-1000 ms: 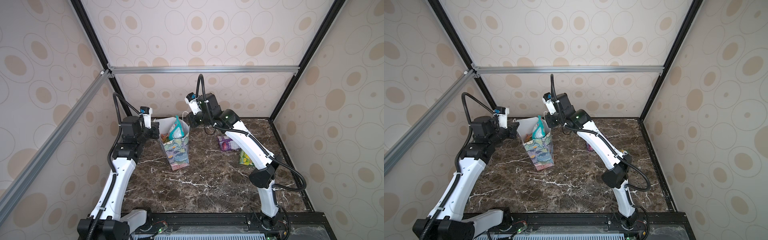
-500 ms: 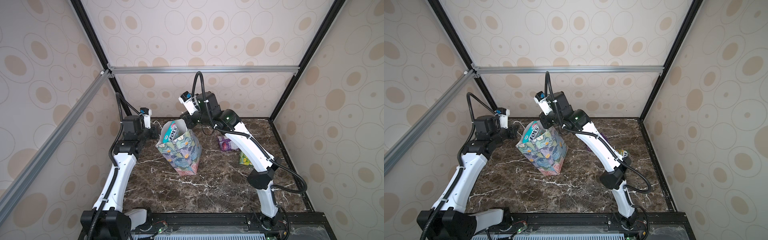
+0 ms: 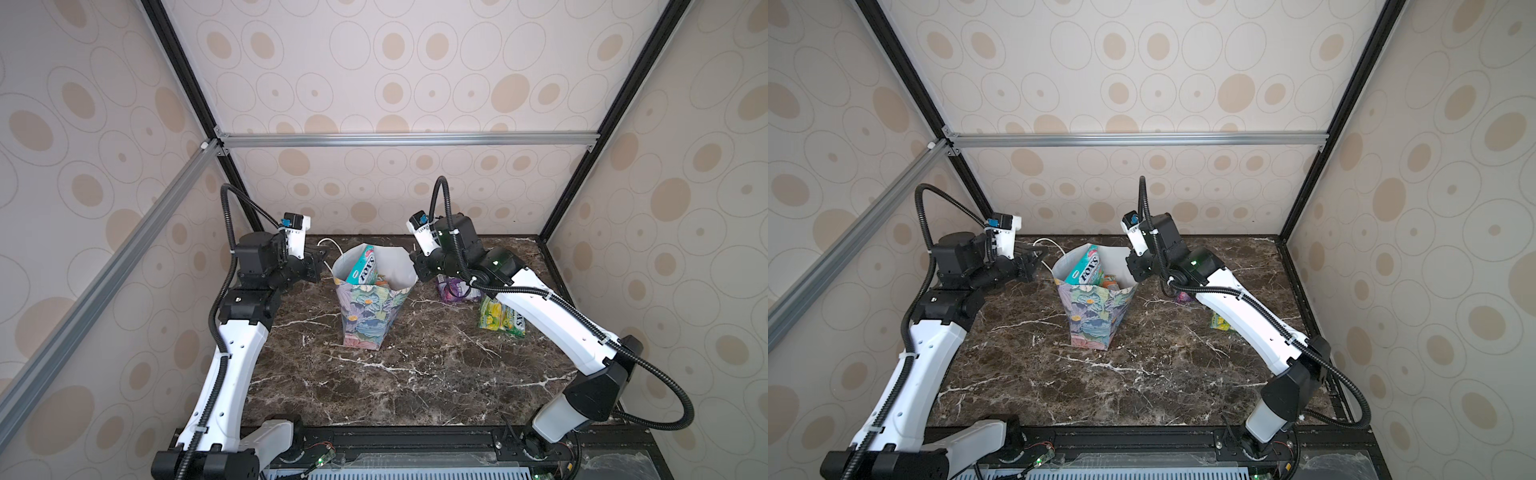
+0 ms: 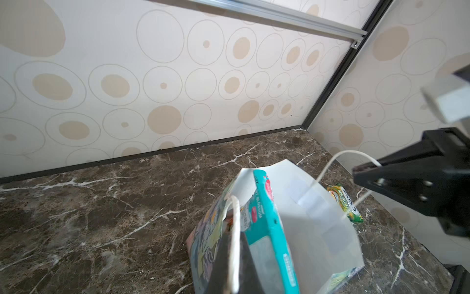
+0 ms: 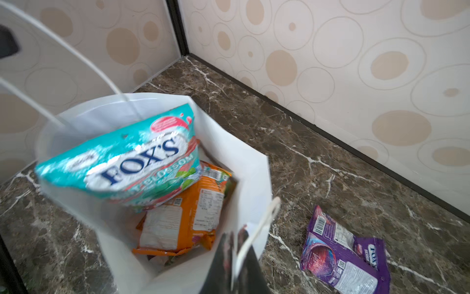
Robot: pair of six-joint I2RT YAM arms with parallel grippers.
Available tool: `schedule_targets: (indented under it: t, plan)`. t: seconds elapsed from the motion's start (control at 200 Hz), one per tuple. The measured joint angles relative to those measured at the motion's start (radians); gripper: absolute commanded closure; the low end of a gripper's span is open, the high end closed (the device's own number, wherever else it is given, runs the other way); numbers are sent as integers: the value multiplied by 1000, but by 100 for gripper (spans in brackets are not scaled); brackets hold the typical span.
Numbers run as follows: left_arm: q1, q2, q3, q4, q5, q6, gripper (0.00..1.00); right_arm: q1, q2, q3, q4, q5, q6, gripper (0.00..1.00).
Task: Place the snacks into the paper bag
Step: Shake the paper bag at the center of the table, then pick up the snack from the top-right of the table.
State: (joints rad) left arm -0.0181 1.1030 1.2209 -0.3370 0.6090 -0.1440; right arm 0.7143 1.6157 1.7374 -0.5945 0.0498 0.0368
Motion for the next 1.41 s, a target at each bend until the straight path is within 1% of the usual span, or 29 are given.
schedule_targets:
  t: [0.075, 0.16, 0.31, 0.48, 0.585, 0.69, 0.775, 0.87, 0.97, 1.065, 1.135, 1.216, 1.306, 1.406]
  plan:
    - [-1, 1, -10, 19, 26, 0, 100, -3, 3, 0, 10, -2, 2, 45]
    - [-1, 21, -29, 52, 32, 1, 100, -2, 3, 4, 20, -1, 0, 44]
    - [0, 32, -54, 60, -51, 8, 100, 0, -19, 6, 26, 18, -6, 42]
    - [0, 32, -55, 60, -102, 11, 100, -15, -117, -18, 31, 53, -1, 41]
    - [0, 32, -55, 60, -151, 11, 100, -73, -204, -97, 53, 43, 32, 41]
    - [0, 31, -55, 59, -217, 11, 99, -180, -271, -218, 78, -2, 87, 41]
    - [0, 27, -55, 59, -256, 11, 99, -278, -281, -303, 91, -51, 127, 41]
    - [0, 20, -55, 58, -275, 11, 99, -387, -255, -387, 100, -89, 159, 42]
    - [0, 19, -55, 58, -275, 11, 100, -491, -196, -451, 114, -134, 192, 43]
    - [0, 19, -55, 58, -275, 11, 100, -558, -145, -509, 138, -131, 216, 43]
    - [0, 19, -55, 59, -274, 11, 100, -578, -113, -539, 143, -104, 217, 44]
    - [0, 19, -55, 59, -270, 11, 100, -580, -59, -536, 153, -81, 211, 47]
    - [0, 19, -55, 59, -267, 11, 99, -586, 23, -509, 175, -92, 206, 52]
    - [0, 19, -55, 59, -266, 11, 100, -595, 100, -473, 208, -110, 202, 55]
